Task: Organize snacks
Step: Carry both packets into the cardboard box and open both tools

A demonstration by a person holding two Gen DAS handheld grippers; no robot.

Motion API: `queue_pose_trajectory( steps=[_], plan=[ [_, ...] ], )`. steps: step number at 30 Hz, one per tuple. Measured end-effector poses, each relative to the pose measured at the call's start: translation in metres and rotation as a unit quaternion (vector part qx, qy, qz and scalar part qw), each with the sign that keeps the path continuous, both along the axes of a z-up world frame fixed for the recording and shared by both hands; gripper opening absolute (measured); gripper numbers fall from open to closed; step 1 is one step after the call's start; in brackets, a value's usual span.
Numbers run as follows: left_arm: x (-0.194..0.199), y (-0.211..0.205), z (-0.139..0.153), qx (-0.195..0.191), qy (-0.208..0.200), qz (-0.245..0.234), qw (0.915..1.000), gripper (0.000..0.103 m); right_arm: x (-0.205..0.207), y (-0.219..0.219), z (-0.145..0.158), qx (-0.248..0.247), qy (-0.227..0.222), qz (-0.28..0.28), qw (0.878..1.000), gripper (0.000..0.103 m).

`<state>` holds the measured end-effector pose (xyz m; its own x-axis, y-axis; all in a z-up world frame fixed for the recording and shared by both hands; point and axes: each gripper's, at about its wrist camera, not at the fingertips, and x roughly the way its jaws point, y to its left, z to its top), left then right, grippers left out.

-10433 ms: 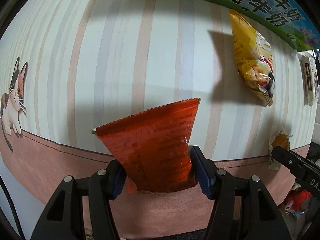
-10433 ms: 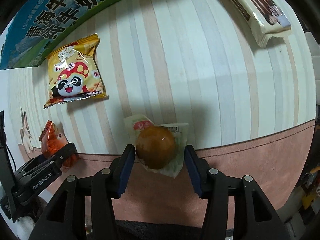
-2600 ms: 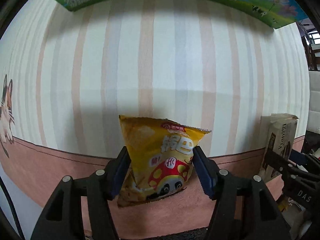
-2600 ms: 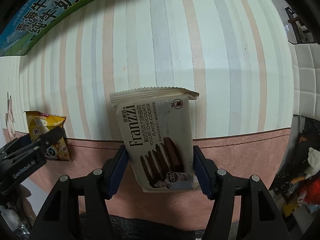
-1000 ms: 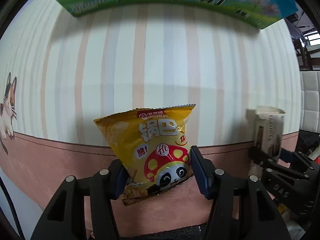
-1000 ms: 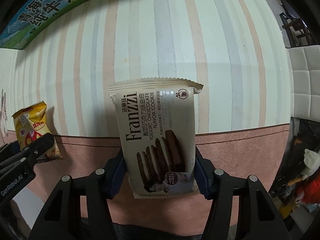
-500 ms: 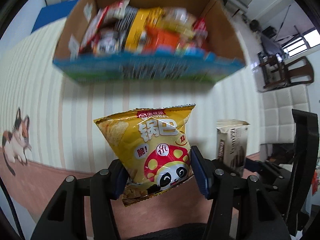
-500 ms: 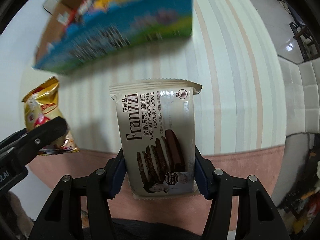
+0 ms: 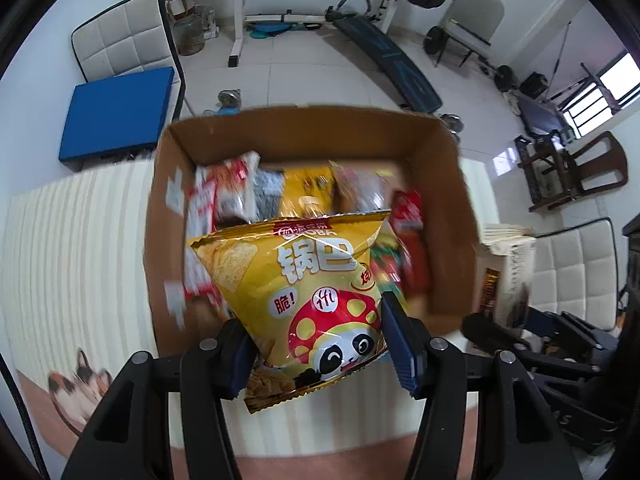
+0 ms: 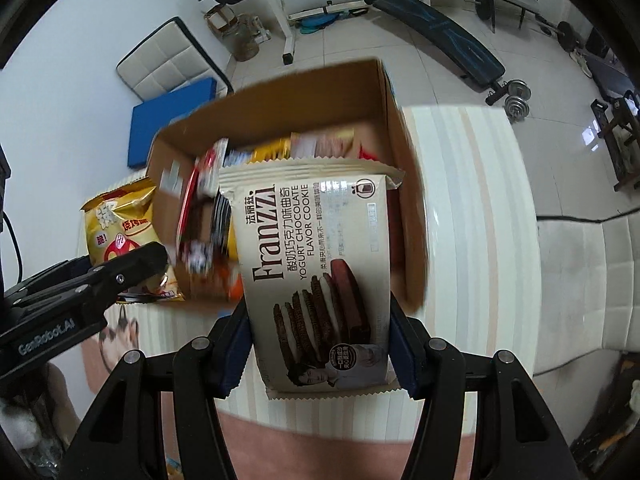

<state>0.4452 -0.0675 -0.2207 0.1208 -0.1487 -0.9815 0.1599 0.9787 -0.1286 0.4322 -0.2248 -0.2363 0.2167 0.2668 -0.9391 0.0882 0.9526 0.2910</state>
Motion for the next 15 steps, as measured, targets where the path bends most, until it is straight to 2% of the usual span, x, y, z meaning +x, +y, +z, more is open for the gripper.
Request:
queue_pose_trajectory(
  steps=[7,15],
  plan=[
    [0.066,0.019,-0.040,0.017,0.053,0.016,0.9983,0.054,0.083,0.021,-0.028,0.024,0.033,0.009,0.999,0.062],
    [0.091,0.037,-0.076,0.030,0.109,0.025,0.9932,0.055,0.142,0.052,-0.056,0.026,0.062,0.029,0.997,0.063]
  ],
)
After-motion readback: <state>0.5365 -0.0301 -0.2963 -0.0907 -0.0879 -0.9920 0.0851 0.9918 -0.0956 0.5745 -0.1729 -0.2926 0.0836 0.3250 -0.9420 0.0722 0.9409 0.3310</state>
